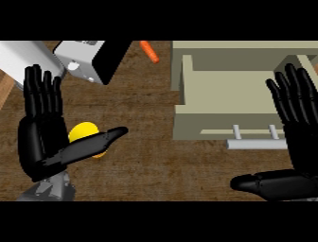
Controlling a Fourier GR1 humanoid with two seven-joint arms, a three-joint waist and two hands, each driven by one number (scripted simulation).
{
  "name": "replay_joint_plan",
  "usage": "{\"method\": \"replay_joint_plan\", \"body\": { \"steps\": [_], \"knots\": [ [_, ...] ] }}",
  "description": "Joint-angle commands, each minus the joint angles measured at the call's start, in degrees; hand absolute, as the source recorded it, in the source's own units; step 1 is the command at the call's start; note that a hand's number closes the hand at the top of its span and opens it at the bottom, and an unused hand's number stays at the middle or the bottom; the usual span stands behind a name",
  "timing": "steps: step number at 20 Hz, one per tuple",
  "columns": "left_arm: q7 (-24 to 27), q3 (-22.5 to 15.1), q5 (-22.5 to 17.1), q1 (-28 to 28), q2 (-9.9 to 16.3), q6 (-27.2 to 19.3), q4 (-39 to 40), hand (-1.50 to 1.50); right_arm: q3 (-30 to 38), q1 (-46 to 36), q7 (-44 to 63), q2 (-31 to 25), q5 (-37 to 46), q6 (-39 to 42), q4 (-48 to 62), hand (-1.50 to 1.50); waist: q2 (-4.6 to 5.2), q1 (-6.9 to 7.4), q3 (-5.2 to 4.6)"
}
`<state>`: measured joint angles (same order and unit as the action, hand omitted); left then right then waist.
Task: Pick up the cup, place it into the drawer and close the drawer
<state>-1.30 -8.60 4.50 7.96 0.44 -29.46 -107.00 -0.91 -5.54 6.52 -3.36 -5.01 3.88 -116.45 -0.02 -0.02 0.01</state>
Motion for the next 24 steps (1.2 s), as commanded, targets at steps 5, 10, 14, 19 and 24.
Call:
{"method": "replay_joint_plan", "body": {
  "steps": [5,10,14,19,24],
  "knots": [
    [-1.3,-1.7,0.7,-2.4,-0.4,-2.0,0.2,-1.50,2.3,3.2,-1.4,-1.3,-1.5,1.9,-1.9,-1.50,-0.03,-0.07,0.00],
    [2.6,-1.3,-2.3,-6.4,-0.4,-2.8,3.2,-1.50,0.8,2.3,1.9,-0.2,-0.3,0.0,-4.6,-1.50,-0.03,-0.05,-0.02],
    [8.4,-4.0,-4.8,-12.0,-0.4,-5.1,3.6,-1.50,3.5,-0.6,-0.6,-1.2,-0.9,0.6,0.1,-1.50,-0.01,0.10,-0.02],
    [12.2,2.1,-6.8,-9.6,-0.4,-2.5,11.1,-1.50,-0.4,1.4,2.8,0.7,0.4,-0.7,-5.1,-1.50,-0.02,-0.06,-0.02],
    [19.1,0.8,-9.9,-10.7,-0.4,-3.2,17.9,-1.50,4.6,1.9,2.2,-3.0,-4.5,3.6,-4.5,-1.50,0.00,-0.19,-0.02]
  ]
}}
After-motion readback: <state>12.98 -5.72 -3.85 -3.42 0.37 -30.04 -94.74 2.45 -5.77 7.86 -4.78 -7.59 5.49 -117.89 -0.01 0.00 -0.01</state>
